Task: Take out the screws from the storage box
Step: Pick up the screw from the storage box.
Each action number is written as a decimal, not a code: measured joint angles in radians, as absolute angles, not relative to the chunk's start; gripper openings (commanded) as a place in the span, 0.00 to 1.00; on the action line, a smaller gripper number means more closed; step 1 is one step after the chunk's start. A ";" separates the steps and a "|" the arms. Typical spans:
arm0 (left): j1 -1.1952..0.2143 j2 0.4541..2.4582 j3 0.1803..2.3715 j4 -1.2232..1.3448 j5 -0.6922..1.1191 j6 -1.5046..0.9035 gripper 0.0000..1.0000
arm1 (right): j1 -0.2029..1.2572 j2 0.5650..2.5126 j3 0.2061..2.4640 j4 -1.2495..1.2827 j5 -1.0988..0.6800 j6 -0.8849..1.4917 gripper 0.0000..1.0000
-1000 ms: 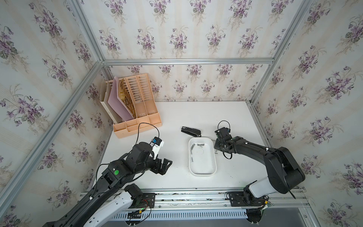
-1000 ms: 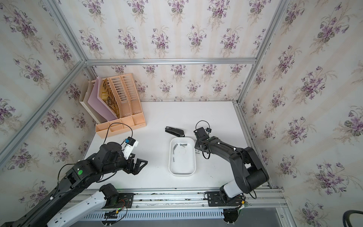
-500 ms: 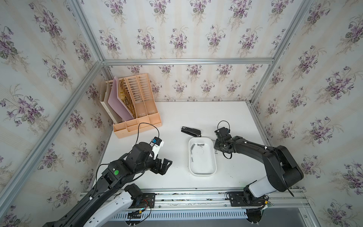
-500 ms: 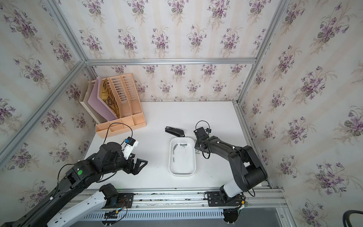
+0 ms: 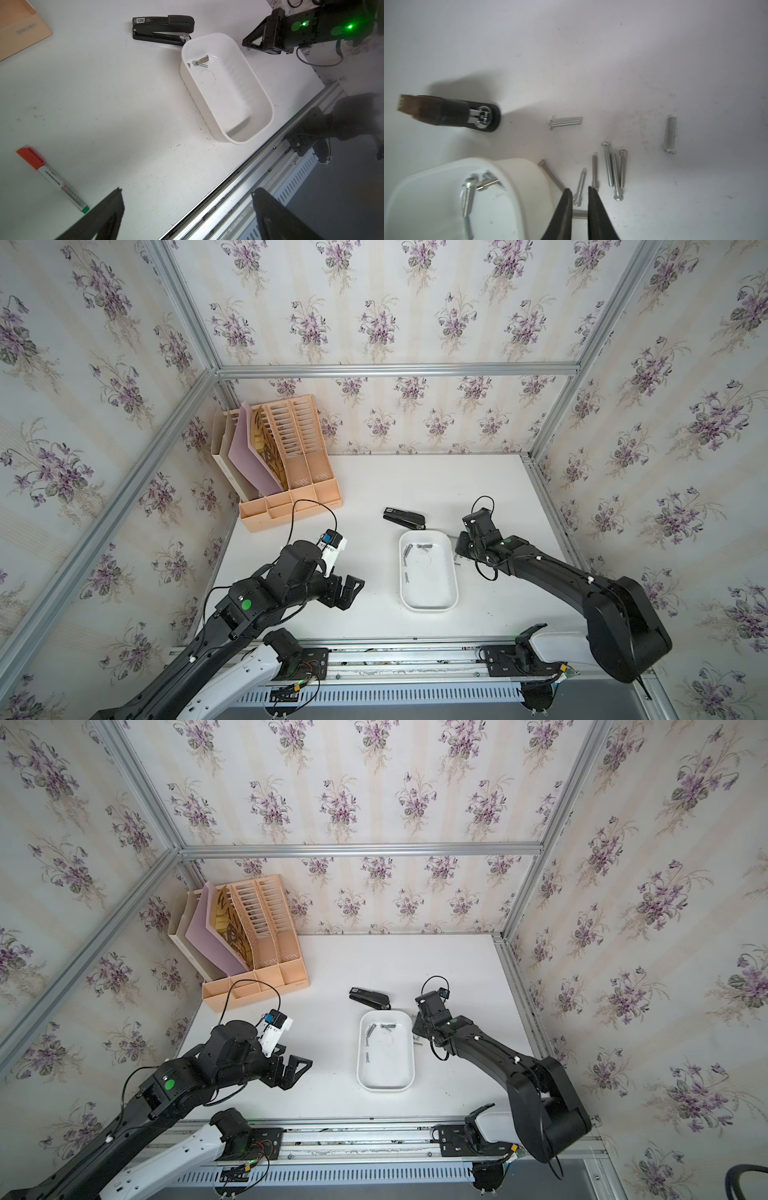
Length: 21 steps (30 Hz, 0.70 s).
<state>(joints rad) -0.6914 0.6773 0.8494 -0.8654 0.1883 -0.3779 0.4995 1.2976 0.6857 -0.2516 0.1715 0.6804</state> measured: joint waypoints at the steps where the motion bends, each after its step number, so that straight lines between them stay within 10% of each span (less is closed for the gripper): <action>1: -0.691 0.677 0.849 -0.865 0.188 -0.378 0.99 | 0.506 1.274 0.680 -0.242 0.173 0.680 0.21; 11: -0.691 0.678 0.849 -0.865 0.188 -0.378 0.99 | 0.732 1.137 0.653 -0.127 0.191 0.622 0.31; 21: -0.691 0.682 0.849 -0.866 0.188 -0.378 0.99 | 0.858 1.412 0.804 -0.072 0.160 0.603 0.26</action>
<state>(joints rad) -0.6914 0.6823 0.8494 -0.8658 0.1883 -0.3779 0.8577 1.4124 0.8040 -0.0715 0.1604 0.6033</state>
